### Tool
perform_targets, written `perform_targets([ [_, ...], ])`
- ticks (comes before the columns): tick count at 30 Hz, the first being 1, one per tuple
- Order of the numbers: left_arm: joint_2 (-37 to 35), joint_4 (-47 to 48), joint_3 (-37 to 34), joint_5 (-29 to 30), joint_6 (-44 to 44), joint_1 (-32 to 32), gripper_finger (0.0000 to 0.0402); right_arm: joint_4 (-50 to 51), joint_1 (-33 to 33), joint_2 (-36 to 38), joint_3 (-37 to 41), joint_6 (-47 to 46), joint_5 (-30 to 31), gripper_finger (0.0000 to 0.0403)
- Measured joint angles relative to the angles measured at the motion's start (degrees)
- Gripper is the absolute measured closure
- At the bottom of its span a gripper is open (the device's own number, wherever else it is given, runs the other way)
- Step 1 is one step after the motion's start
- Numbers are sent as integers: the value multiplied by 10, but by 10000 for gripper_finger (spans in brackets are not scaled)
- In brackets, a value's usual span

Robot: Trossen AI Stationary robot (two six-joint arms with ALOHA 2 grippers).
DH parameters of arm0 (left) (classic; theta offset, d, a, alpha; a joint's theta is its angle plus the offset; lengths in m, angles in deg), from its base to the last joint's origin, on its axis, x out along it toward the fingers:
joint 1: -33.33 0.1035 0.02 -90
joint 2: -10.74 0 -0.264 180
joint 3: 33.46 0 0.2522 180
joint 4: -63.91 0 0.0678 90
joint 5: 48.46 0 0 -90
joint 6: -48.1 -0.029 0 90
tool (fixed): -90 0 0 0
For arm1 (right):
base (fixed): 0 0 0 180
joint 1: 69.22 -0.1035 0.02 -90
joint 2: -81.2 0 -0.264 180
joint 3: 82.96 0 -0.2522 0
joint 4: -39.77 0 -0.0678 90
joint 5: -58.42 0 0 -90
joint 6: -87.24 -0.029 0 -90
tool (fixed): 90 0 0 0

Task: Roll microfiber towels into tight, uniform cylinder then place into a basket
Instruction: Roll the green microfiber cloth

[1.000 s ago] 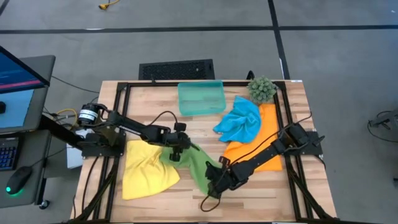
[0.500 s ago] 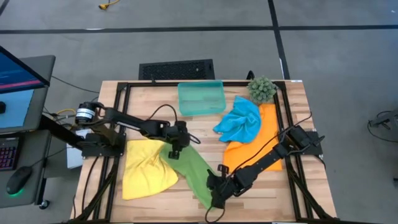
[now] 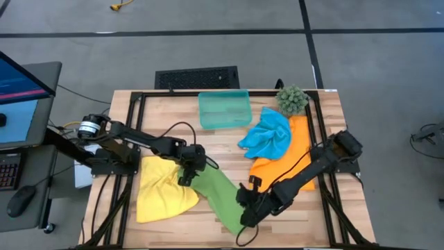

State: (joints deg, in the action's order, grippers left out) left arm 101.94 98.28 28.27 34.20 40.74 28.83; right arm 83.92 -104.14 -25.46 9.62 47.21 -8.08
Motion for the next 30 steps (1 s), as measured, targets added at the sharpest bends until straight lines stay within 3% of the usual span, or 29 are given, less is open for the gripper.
perform_targets([
  [11, 15, -124, -59, 33, 35, 28, 269, 205, -7, 151, -1, 0, 168, 392],
  [17, 68, -208, -56, 36, 40, 55, 269, 229, -19, 185, -1, -8, 253, 392],
  [23, 128, -282, -47, 26, 20, 82, 269, 231, -30, 178, -1, -5, 260, 392],
  [30, 140, -279, 7, 41, -35, 111, 269, 233, -24, 178, -1, -4, 262, 392],
])
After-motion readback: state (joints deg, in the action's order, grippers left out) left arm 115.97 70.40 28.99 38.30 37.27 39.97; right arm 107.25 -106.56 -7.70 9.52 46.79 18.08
